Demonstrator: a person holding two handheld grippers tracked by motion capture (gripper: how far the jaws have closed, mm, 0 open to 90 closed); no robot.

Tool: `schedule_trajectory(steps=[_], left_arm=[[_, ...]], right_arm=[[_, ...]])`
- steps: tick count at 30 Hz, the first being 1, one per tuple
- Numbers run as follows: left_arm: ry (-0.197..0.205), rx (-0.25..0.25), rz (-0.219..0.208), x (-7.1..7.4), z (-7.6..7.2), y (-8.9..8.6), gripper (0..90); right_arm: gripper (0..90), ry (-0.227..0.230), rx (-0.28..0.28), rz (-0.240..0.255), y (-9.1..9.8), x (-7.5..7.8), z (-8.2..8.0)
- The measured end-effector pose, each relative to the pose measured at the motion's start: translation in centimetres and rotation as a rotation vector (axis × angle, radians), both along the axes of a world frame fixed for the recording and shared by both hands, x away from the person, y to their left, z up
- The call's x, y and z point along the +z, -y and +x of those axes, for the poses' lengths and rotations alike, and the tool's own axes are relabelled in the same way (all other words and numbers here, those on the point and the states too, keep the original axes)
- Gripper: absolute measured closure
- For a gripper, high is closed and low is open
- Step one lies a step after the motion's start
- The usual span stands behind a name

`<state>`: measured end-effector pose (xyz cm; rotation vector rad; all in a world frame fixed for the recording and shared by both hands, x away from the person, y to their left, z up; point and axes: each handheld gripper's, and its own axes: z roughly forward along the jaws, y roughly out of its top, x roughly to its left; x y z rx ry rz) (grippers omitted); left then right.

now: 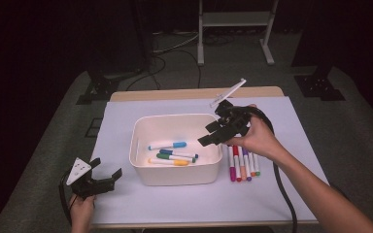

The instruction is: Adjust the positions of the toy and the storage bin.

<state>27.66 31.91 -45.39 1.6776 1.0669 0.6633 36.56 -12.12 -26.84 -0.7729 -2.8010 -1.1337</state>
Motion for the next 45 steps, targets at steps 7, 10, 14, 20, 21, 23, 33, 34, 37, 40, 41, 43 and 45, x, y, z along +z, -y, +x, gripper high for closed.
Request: schedule_trajectory(steps=[7, 10, 14, 20, 21, 23, 33, 34, 37, 40, 41, 43, 45], left_arm=[[-0.001, -0.001, 0.0, 0.0, 0.0, 0.0, 0.6], [0.001, 0.0, -0.002, 0.0, 0.0, 0.0, 0.6], [0.0, -0.001, 0.002, 0.0, 0.0, 0.0, 0.6], [0.002, -0.001, 0.004, 0.0, 0.0, 0.1, 0.5], [0.003, 0.0, 0.0, 0.0, 0.0, 0.1, 0.5], [0.002, 0.0, 0.001, 0.0, 0.0, 0.1, 0.6], [0.003, -0.002, 0.005, 0.0, 0.0, 0.1, 0.6], [0.003, -0.002, 0.005, 0.0, 0.0, 0.1, 0.6], [0.004, -0.003, 0.007, 0.0, 0.0, 0.1, 0.6], [0.005, -0.003, 0.008, 0.0, -0.1, 0.1, 0.6], [0.005, -0.003, 0.009, 0.0, -0.1, 0.1, 0.6], [0.006, -0.003, 0.009, 0.0, -0.1, 0.1, 0.6], [0.005, -0.003, 0.008, 0.0, -0.1, 0.1, 0.5]], right_arm=[[31.7, 0.011, -0.064, 0.019, 3.4, -0.2, -0.3], [31.2, 0.003, -0.094, 0.022, 4.8, -0.6, -0.3], [31.0, -0.002, -0.144, 0.03, 6.7, -1.5, -0.3], [30.5, -0.023, -0.214, 0.027, 9.4, -3.6, 0.0], [30.4, -0.029, -0.221, 0.027, 9.7, -4.0, 0.0], [30.2, -0.042, -0.244, 0.027, 10.5, -4.9, 0.1], [30.2, -0.09, -0.328, 0.001, 13.4, -9.4, -0.2], [30.2, -0.093, -0.336, 0.0, 13.6, -9.8, -0.2], [30.3, -0.103, -0.357, -0.011, 14.0, -11.0, -0.2], [30.6, -0.108, -0.384, -0.025, 14.3, -11.9, 0.0], [30.8, -0.108, -0.402, -0.035, 14.4, -12.3, 0.1], [32.1, -0.105, -0.417, -0.043, 14.6, -12.8, 0.3], [33.0, -0.098, -0.436, -0.064, 14.8, -13.3, 0.5]])
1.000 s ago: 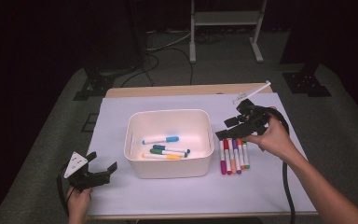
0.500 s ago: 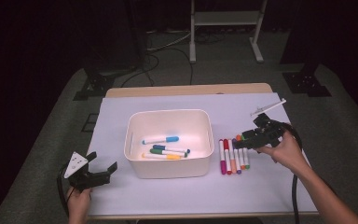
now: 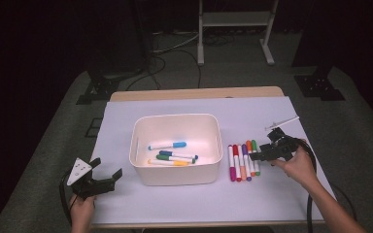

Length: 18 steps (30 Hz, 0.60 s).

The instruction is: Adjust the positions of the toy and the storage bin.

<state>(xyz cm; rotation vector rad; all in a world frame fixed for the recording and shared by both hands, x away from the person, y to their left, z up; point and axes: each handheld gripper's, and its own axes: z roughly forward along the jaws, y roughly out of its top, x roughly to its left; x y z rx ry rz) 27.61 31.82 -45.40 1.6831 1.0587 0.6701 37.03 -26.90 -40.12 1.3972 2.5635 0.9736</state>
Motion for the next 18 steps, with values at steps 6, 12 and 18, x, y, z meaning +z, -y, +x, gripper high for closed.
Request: schedule_trajectory(steps=[6, 12, 18], left_arm=[[0.0, -0.001, 0.0, 0.0, 0.0, 0.0, 0.6], [-0.001, -0.001, -0.002, 0.0, 0.0, 0.0, 0.6], [-0.002, -0.001, -0.002, 0.0, 0.0, 0.0, 0.6]], right_arm=[[37.9, -0.005, -0.04, -0.058, 0.0, -1.4, 0.5], [42.8, -0.014, -0.074, -0.124, -0.1, -2.5, 0.9], [47.0, -0.019, -0.106, -0.18, 0.6, -3.0, 0.6]])
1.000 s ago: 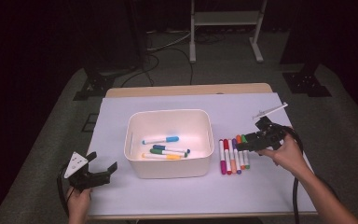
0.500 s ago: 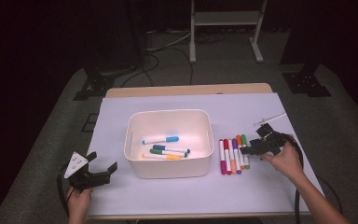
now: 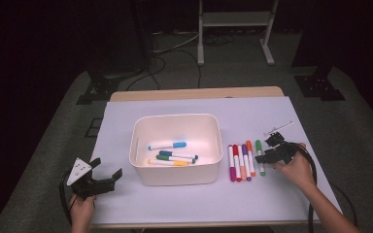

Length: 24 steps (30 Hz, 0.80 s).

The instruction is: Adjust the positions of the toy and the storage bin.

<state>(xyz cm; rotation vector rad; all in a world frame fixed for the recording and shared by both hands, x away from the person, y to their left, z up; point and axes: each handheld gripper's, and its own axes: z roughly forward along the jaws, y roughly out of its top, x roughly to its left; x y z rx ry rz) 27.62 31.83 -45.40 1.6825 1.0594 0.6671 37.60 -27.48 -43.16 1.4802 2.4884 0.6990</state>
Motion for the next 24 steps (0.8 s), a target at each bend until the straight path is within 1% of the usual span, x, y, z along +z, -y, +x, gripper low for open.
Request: schedule_trajectory(steps=[2, 3, 5, 6, 7, 8, 10, 14, 16, 19, 24], left_arm=[[0.0, 0.001, 0.0, 0.0, 0.0, 0.0, 0.5], [0.0, 0.001, 0.0, 0.0, 0.0, 0.0, 0.6], [0.0, 0.001, 0.001, 0.0, 0.0, 0.0, 0.6], [0.0, 0.001, 0.0, 0.0, 0.0, 0.0, 0.6], [0.0, 0.001, 0.0, 0.0, 0.0, 0.0, 0.6], [0.0, 0.001, 0.0, 0.0, 0.0, 0.0, 0.6], [0.0, 0.001, 0.0, 0.0, 0.0, 0.0, 0.5], [0.0, 0.001, 0.0, 0.0, 0.0, 0.0, 0.6], [-0.001, 0.001, -0.001, 0.0, 0.0, 0.0, 0.6], [-0.002, 0.001, -0.002, 0.0, 0.0, 0.0, 0.5], [0.0, 0.002, 0.0, 0.0, 0.0, 0.0, 0.6]], right_arm=[[50.1, 0.008, -0.019, -0.014, 0.5, 0.0, -0.2], [53.0, 0.014, -0.027, -0.018, 0.8, -0.1, -0.4], [59.4, 0.026, -0.049, -0.034, 1.3, 0.0, -0.6], [65.4, 0.035, -0.061, -0.05, 1.5, 0.0, -0.8], [68.5, 0.045, -0.063, -0.061, 1.7, -0.1, -0.9], [68.5, 0.045, -0.063, -0.061, 1.7, -0.1, -0.9], [73.8, 0.052, -0.08, -0.059, 2.1, -0.1, -1.0], [75.6, 0.046, -0.084, -0.055, 2.3, -0.1, -0.9], [75.8, 0.031, -0.082, -0.042, 2.4, 0.0, -1.0], [75.8, 0.021, -0.074, -0.002, 2.7, 0.3, -1.3], [75.9, 0.028, -0.051, 0.056, 2.8, 1.6, -2.1]])
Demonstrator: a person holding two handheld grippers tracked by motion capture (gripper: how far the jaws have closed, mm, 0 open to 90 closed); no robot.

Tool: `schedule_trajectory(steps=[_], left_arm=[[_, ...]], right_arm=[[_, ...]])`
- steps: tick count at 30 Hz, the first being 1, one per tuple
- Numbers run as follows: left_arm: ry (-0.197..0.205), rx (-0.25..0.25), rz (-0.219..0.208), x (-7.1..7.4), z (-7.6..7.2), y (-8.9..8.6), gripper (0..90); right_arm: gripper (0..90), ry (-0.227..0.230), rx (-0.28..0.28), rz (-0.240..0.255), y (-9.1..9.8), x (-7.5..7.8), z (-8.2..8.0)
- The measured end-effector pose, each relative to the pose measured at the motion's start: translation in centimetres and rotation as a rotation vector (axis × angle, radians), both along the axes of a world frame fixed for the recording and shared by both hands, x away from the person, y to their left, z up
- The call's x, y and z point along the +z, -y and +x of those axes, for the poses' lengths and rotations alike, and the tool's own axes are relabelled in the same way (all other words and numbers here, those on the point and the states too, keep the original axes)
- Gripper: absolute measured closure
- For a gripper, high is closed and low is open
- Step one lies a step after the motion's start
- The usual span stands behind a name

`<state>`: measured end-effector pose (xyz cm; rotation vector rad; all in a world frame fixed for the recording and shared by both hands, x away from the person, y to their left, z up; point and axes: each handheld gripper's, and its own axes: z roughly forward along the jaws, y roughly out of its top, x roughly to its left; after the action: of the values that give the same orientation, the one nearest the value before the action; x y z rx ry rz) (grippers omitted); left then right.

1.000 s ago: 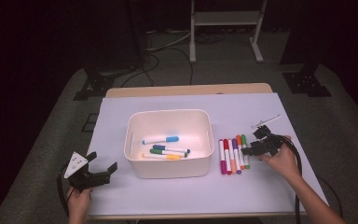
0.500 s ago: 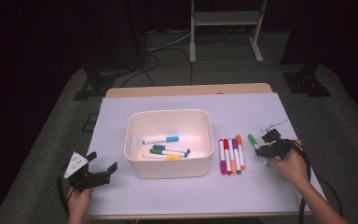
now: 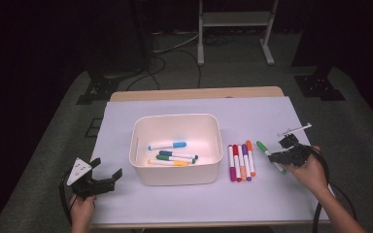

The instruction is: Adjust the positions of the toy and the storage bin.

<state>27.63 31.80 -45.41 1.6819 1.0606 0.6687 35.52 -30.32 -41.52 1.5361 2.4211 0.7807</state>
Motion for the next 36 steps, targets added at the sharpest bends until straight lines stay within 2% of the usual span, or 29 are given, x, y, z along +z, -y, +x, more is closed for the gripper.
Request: schedule_trajectory(steps=[7, 15, 19, 22, 30, 36], left_arm=[[-0.002, 0.0, 0.0, 0.0, 0.0, 0.0, 0.6], [-0.001, -0.001, 0.001, 0.0, 0.0, 0.0, 0.6], [-0.001, -0.001, 0.001, 0.0, 0.0, 0.0, 0.6], [-0.003, -0.001, 0.002, 0.0, 0.0, 0.0, 0.6], [-0.002, -0.004, 0.003, 0.0, 0.0, 0.0, 0.6], [-0.003, -0.005, 0.002, 0.0, 0.0, 0.0, 0.6]], right_arm=[[75.8, 0.019, 0.048, 0.094, -0.5, 2.9, -1.0], [75.8, 0.058, 0.132, 0.176, -2.4, 7.3, -1.8], [75.8, 0.078, 0.177, 0.197, -3.5, 9.4, -2.0], [75.8, 0.092, 0.215, 0.194, -4.6, 11.0, -2.1], [75.7, 0.117, 0.331, 0.22, -8.6, 15.1, -2.1], [75.7, 0.116, 0.409, 0.227, -11.6, 17.0, -1.9]])
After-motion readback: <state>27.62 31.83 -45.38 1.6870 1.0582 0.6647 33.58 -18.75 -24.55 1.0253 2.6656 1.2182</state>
